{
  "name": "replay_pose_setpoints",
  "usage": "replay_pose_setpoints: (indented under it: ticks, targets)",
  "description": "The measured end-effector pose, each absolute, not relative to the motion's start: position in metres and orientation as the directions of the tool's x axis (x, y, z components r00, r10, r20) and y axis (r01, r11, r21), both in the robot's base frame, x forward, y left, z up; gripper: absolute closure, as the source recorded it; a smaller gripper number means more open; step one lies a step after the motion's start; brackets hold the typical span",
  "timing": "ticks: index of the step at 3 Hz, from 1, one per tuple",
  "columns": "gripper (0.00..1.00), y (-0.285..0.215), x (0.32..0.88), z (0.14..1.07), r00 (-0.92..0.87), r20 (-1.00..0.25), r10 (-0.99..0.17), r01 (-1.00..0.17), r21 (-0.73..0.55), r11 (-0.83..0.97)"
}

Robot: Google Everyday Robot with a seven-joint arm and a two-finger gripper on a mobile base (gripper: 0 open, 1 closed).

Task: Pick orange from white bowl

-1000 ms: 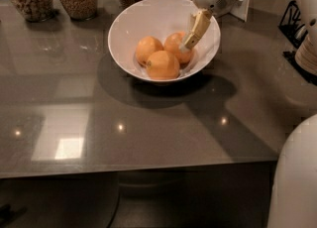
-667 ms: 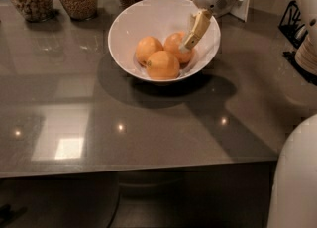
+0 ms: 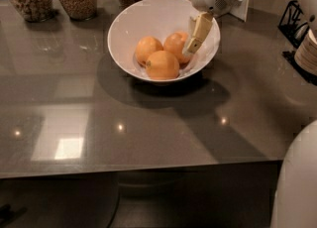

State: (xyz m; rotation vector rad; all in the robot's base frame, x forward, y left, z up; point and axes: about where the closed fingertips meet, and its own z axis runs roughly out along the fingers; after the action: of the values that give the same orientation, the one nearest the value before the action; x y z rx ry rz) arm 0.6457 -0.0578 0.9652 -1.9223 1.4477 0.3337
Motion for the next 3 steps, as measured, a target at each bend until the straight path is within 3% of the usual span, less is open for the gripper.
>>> replay_pose_setpoints:
  ticks: [1, 3]
  targets:
    - [0.0, -0.072, 0.642, 0.952, 0.295, -0.496, -0.817, -0.933, -0.336, -0.133]
    - [0.29, -0.092, 0.652, 0.942, 0.259, -0.405, -0.877, -0.934, -0.338, -0.119]
